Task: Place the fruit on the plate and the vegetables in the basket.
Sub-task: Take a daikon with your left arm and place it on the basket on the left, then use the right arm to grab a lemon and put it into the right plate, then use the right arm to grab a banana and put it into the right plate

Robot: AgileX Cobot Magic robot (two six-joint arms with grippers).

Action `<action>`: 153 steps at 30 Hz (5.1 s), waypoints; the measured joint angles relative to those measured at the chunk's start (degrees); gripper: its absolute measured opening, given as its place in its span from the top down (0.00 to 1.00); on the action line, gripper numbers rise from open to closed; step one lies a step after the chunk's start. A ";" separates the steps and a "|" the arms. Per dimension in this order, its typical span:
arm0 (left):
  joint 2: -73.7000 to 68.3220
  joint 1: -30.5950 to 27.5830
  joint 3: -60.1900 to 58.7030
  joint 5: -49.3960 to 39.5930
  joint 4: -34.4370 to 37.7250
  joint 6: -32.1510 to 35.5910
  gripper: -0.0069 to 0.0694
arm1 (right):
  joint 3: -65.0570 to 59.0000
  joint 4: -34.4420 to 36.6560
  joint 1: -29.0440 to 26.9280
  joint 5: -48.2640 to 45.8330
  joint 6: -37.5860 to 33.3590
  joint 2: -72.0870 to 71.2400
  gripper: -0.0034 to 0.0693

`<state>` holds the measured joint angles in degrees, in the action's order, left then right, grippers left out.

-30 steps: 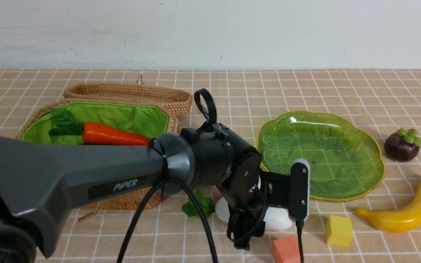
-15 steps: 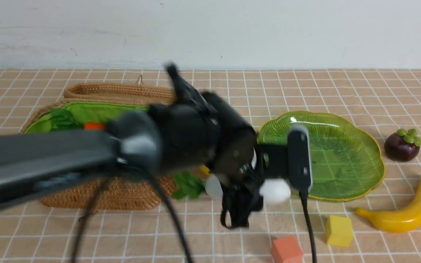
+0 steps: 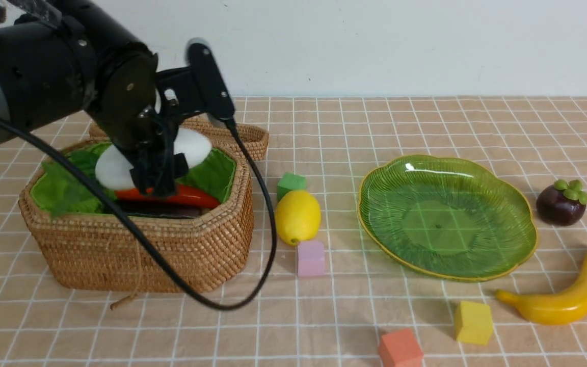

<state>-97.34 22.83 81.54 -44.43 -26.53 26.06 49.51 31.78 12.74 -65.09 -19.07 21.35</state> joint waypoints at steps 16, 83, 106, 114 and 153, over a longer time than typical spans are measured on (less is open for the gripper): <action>20.94 13.02 -3.24 -2.70 1.66 -48.00 0.92 | 1.89 -0.85 0.00 3.17 4.36 22.54 0.78; 73.88 24.02 -45.15 9.73 3.17 -56.33 0.91 | 64.49 -40.22 11.49 -5.31 38.29 97.57 0.11; 73.88 24.02 -45.15 9.67 3.74 -56.20 0.87 | 52.19 -35.40 -0.97 -4.87 33.26 91.69 0.15; 73.88 24.02 -45.15 11.46 3.67 -56.15 0.86 | 45.91 -36.46 -5.95 -4.70 31.53 84.19 0.39; 73.88 24.02 -45.15 11.95 3.43 -56.15 0.82 | 25.89 -8.01 -9.83 28.32 22.42 77.53 0.51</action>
<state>-23.46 46.85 36.39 -32.48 -23.10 -30.09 75.40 23.78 2.92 -36.77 3.35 98.88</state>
